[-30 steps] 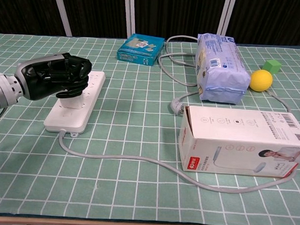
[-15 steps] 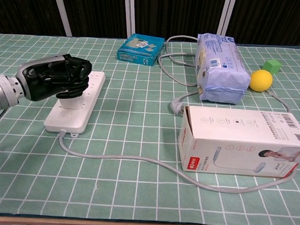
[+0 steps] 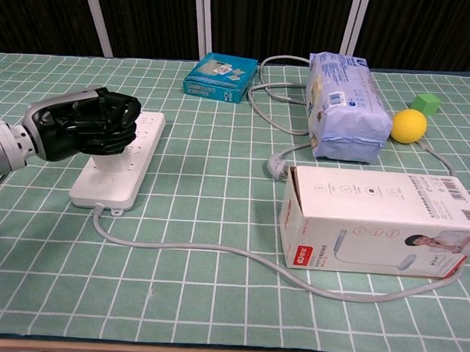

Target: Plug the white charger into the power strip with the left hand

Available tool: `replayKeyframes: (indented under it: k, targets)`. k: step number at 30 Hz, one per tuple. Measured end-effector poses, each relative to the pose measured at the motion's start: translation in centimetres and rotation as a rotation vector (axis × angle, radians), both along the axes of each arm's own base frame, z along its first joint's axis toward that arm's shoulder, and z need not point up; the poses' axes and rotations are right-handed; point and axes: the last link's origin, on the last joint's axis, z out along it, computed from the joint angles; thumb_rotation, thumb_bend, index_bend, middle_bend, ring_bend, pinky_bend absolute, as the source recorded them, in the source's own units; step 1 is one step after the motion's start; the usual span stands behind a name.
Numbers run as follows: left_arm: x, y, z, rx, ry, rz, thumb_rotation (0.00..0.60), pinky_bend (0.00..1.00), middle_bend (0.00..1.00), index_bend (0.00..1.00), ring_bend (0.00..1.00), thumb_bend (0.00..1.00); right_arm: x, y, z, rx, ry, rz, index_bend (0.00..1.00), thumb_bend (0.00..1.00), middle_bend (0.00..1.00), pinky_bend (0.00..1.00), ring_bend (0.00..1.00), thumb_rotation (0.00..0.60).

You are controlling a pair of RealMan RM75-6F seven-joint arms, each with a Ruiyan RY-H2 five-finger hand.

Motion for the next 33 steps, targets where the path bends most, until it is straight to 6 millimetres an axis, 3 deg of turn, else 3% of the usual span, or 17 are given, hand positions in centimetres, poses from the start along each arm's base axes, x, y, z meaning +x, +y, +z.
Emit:
replayKeyframes:
  k: [11,19,22,25,28,31,33]
  targets:
    - [1.4,0.0,1.2,0.031,-0.044,-0.05,0.6,0.95,0.92,0.89,0.78,0.92,0.0,0.0,0.0,-0.005,0.001,-0.004,0.0,0.13,0.0,0.0,0.0,0.6]
    - [4.7,-0.9,4.9,0.139,-0.132,-0.161,0.6,0.95,0.92,0.89,0.78,0.91,0.1,0.0,0.1,-0.005,-0.013,0.0,0.0,0.13,0.0,0.0,0.0,0.6]
    - [5.5,-1.1,6.4,0.226,-0.117,-0.2,0.6,0.92,0.89,0.87,0.76,0.86,0.1,0.1,0.2,-0.006,-0.012,0.001,0.0,0.13,0.0,0.0,0.0,0.6]
    - [5.7,-1.3,7.5,0.34,-0.048,-0.235,0.6,0.75,0.71,0.71,0.58,0.69,0.1,0.1,0.1,0.002,-0.009,0.002,0.0,0.13,0.0,0.0,0.0,0.6]
    - [5.5,-1.7,8.5,0.48,0.082,-0.27,0.6,0.44,0.41,0.49,0.28,0.47,0.2,0.1,0.0,0.01,-0.008,0.006,0.0,0.13,0.0,0.0,0.0,0.6]
    - [4.8,-2.4,9.4,0.638,0.273,-0.3,0.6,0.24,0.23,0.39,0.1,0.37,0.2,0.1,-0.1,0.022,-0.004,0.009,0.0,0.13,0.0,0.0,0.0,0.6]
    - [4.1,-3.4,10.1,0.751,0.432,-0.309,0.6,0.16,0.16,0.35,0.04,0.34,0.2,0.2,-0.1,0.033,-0.001,0.012,0.0,0.13,0.0,0.0,0.0,0.6]
